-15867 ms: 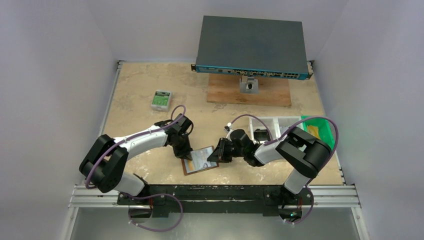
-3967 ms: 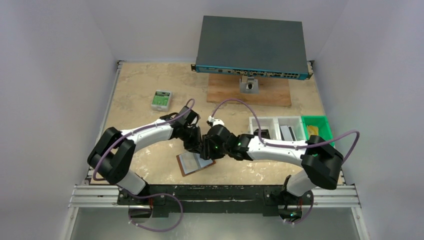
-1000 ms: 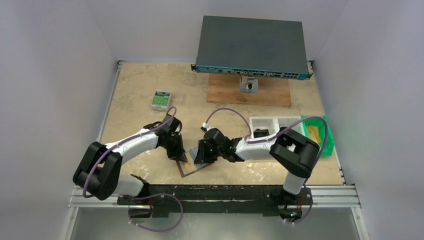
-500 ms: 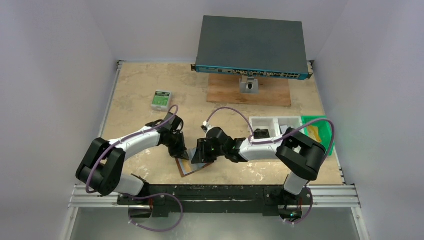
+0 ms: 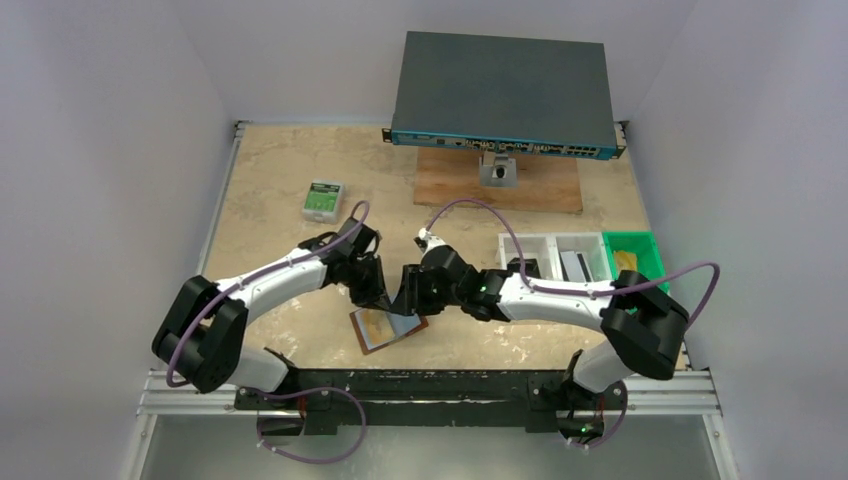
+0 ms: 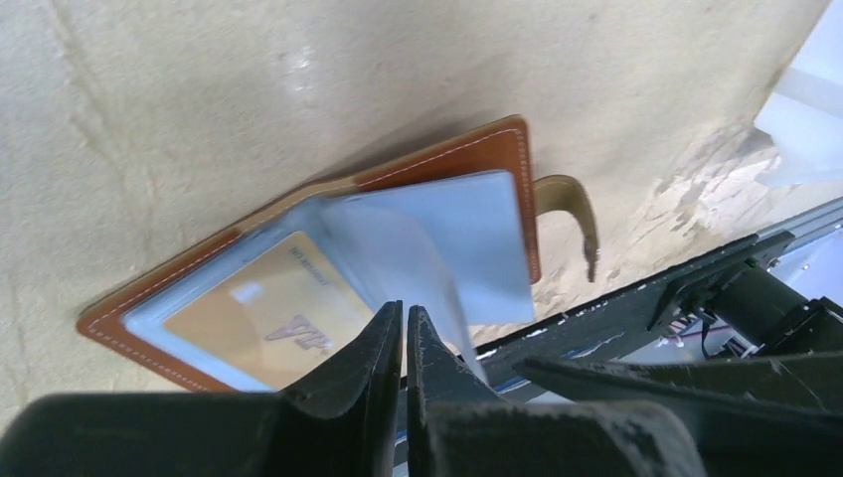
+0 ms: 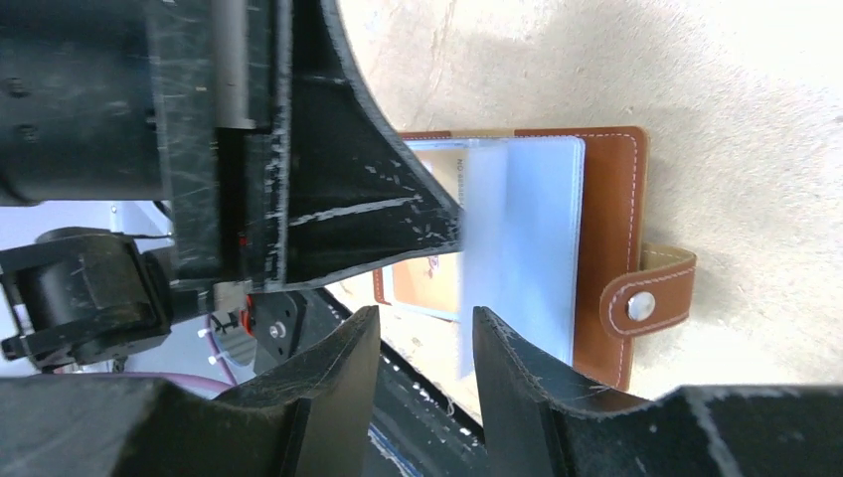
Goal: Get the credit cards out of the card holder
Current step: Remove the credit card from the card holder.
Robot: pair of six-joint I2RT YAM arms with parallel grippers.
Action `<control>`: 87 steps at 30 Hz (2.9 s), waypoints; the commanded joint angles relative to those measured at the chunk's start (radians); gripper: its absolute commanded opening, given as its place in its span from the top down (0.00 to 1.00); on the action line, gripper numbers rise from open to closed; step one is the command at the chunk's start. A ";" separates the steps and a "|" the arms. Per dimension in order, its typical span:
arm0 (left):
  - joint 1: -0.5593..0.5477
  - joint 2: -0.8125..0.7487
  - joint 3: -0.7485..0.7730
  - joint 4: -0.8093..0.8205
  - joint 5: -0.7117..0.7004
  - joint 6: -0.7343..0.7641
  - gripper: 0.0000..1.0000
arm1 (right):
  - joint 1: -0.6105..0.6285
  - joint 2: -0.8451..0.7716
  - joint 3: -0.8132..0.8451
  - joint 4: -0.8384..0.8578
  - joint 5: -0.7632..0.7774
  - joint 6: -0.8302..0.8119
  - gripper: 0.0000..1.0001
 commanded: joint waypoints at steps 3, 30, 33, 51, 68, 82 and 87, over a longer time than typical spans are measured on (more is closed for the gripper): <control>-0.039 0.055 0.079 0.037 0.035 0.000 0.94 | -0.003 -0.102 0.037 -0.140 0.129 -0.024 0.60; -0.070 0.056 0.137 -0.034 -0.061 0.007 0.86 | 0.049 -0.046 0.085 -0.186 0.170 -0.063 0.61; -0.064 0.035 0.121 -0.046 -0.074 0.011 0.85 | 0.074 -0.016 0.114 -0.185 0.172 -0.065 0.61; 0.053 -0.202 -0.092 -0.148 -0.202 -0.026 0.83 | 0.080 0.180 0.159 -0.027 -0.012 -0.081 0.61; 0.052 -0.092 -0.116 -0.040 -0.126 -0.026 0.89 | 0.049 0.236 0.118 0.046 -0.038 -0.069 0.61; 0.051 0.006 -0.094 -0.011 -0.111 -0.032 0.92 | -0.005 0.229 0.036 0.124 -0.107 -0.033 0.61; 0.052 0.023 -0.094 0.007 -0.094 -0.032 0.92 | -0.039 0.240 -0.028 0.242 -0.212 0.012 0.61</control>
